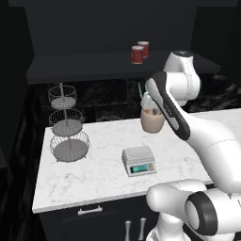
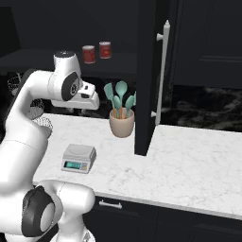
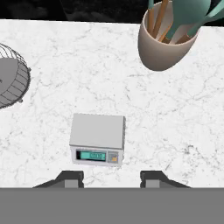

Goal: Pick the canned food and place it on the digital scale for weighing, and close the cabinet.

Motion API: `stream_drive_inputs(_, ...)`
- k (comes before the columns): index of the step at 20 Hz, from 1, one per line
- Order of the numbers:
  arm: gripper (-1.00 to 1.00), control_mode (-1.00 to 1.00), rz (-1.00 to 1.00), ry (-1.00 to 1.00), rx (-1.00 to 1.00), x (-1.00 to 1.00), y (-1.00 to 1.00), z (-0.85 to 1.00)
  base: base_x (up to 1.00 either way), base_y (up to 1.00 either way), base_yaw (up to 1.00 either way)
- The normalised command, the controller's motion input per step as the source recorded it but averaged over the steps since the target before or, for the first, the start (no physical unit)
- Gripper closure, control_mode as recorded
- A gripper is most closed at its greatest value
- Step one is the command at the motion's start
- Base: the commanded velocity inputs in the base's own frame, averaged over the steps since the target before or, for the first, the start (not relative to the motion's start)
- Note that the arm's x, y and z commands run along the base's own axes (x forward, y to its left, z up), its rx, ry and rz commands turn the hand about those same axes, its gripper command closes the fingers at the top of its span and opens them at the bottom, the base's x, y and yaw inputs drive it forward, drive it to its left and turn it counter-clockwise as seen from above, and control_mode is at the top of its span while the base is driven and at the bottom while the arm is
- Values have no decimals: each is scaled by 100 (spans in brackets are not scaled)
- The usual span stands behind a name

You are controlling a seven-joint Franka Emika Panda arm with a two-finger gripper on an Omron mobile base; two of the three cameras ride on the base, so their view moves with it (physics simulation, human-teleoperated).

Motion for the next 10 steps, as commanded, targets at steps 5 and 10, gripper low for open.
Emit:
stream_drive_inputs(5, -100, -100, 0, -16, -1, -41, 2, 1, 0, 0, 0)
stream_drive_inputs(10, -100, -100, -3, -34, -3, -50, 15, 29, 0, 0, 0)
